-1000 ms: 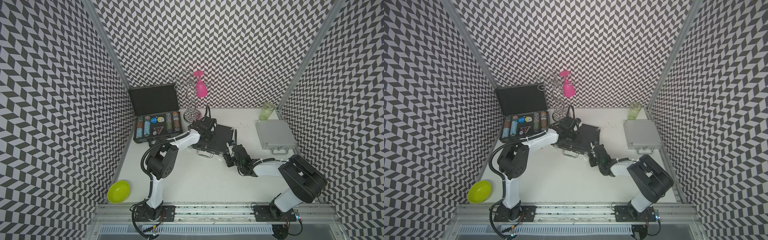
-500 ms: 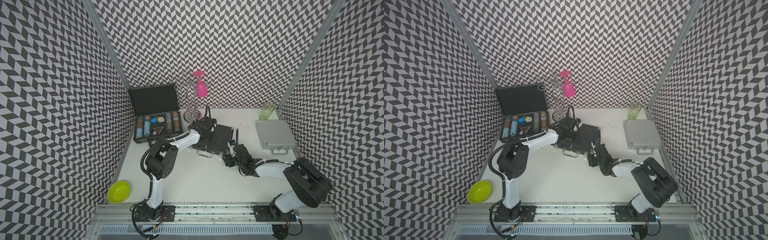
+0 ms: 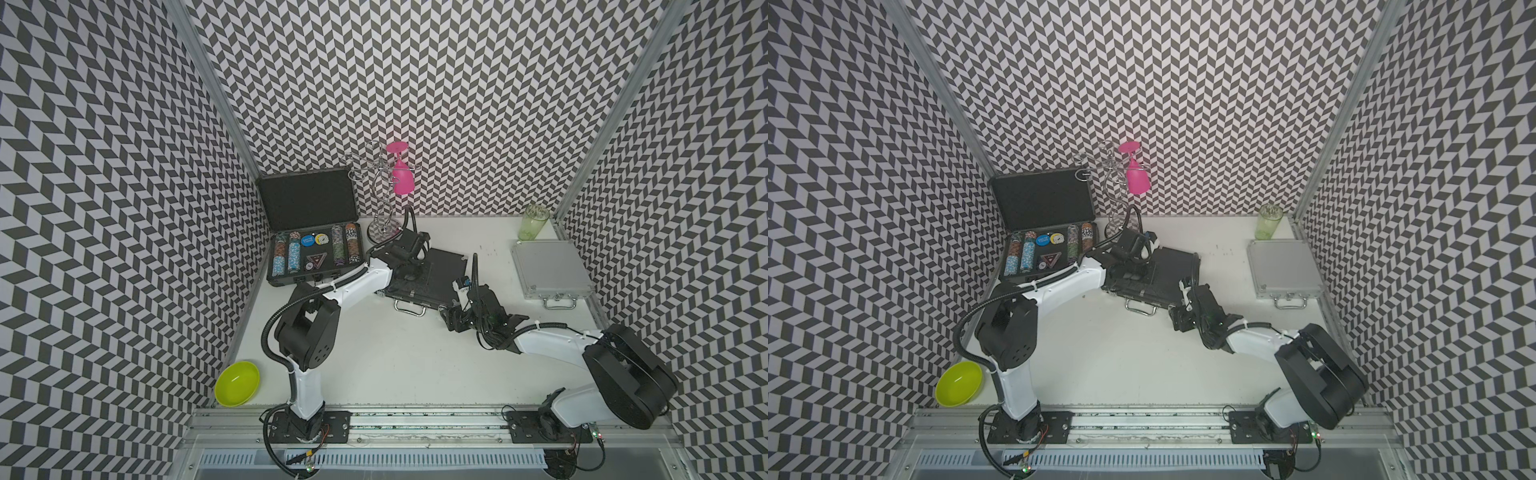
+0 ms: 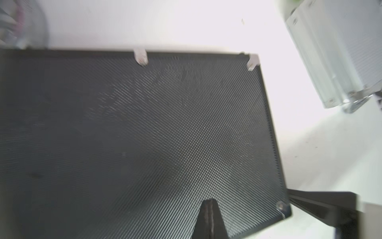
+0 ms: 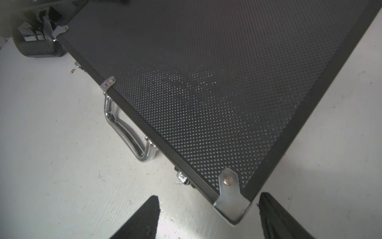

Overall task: Close the poker set cases
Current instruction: Fasten the fastener on the poker set case.

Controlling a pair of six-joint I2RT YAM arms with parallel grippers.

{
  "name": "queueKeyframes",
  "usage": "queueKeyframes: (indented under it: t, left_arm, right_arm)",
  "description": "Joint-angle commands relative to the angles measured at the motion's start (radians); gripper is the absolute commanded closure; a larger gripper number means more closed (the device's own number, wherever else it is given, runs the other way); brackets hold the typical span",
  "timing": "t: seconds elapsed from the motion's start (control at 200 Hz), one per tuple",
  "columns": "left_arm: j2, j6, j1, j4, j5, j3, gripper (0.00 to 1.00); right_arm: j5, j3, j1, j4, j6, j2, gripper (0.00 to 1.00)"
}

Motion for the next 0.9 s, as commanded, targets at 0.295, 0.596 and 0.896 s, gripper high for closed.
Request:
queueKeyframes:
  t: [0.295, 0.596, 0.896]
  left_arm:
    - [-0.037, -0.017, 0.049, 0.01, -0.003, -0.047, 1.0]
    - [0.047, 0.008, 0.054, 0.007, -0.012, -0.056, 1.0]
    - [0.062, 0.018, 0.056, 0.018, -0.007, -0.083, 1.0]
  right_arm:
    - [0.146, 0.047, 0.026, 0.065, 0.029, 0.128, 0.23]
    - [0.198, 0.059, 0.03, 0.084, 0.02, 0.179, 0.31]
    - [0.199, 0.043, 0.03, 0.101, -0.005, 0.178, 0.53]
